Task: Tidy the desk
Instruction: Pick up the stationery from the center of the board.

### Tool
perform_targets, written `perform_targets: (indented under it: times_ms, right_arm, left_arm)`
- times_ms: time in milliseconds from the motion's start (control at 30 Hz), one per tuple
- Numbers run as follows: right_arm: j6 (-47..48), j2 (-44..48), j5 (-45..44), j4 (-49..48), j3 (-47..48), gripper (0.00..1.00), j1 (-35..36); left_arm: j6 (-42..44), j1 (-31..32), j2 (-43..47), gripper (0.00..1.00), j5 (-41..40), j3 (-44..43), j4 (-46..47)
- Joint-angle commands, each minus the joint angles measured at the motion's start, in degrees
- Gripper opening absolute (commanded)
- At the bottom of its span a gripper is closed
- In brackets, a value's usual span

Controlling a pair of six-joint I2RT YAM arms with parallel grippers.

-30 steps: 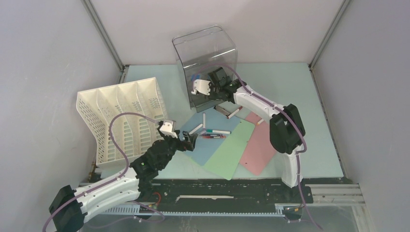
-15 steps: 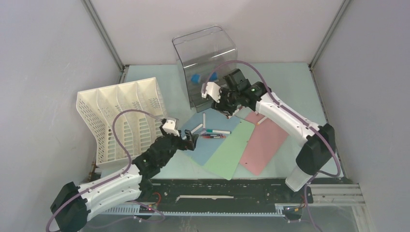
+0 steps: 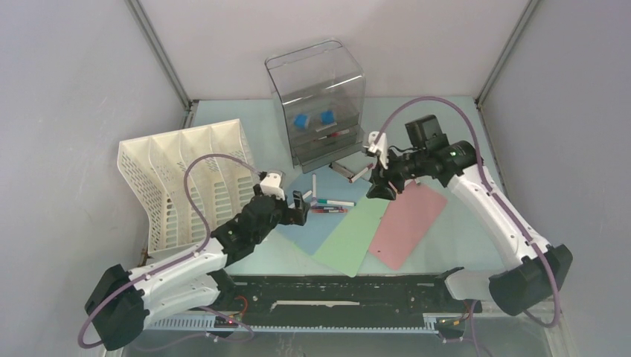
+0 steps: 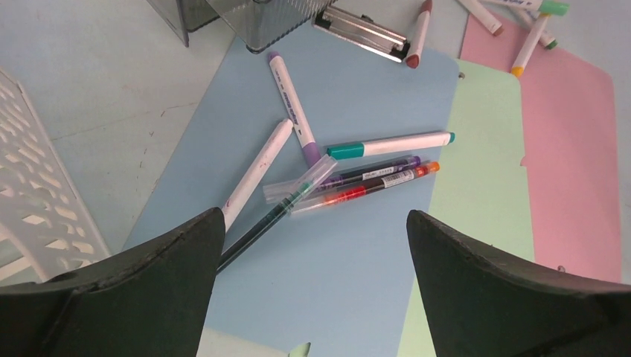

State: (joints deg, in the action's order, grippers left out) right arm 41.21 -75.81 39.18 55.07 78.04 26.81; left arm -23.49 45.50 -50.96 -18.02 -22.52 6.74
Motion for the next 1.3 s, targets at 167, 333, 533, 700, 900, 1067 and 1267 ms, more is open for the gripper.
perform_targets:
  times_ms: [167,333,533,700,900,1067,1267]
  right_arm:
    - [0.28,2.61,16.13,-1.98,-5.98,0.54,-9.85]
    - [1.08,1.83,16.88,-1.51,-6.95,0.54,-10.78]
    - [1.91,1.6,17.4,-1.26,-7.72,0.54,-10.89]
    - [2.12,1.17,17.19,-1.02,-7.73,0.54,-10.81]
    - [2.21,0.72,16.91,-0.85,-7.69,0.54,-10.55]
    - [2.21,0.52,16.64,-0.84,-7.61,0.53,-10.28]
    - [2.29,0.49,16.41,-0.76,-7.68,0.53,-10.2]
  left_arm:
    - [1.57,-0.47,-9.22,1.0,3.85,-8.35,-6.36]
    - [3.44,-0.43,-15.76,1.0,5.12,-12.64,-11.18]
    - [6.12,-0.43,-22.6,0.99,3.37,-17.88,-16.13]
    - [7.91,-0.42,-26.72,0.95,1.68,-20.67,-18.92]
    - [8.81,-0.44,-30.04,0.77,0.21,-22.85,-20.87]
    - [8.81,-0.47,-32.52,0.61,-1.85,-23.8,-21.86]
    - [9.14,-0.41,-35.6,0.5,-4.3,-25.07,-23.12]
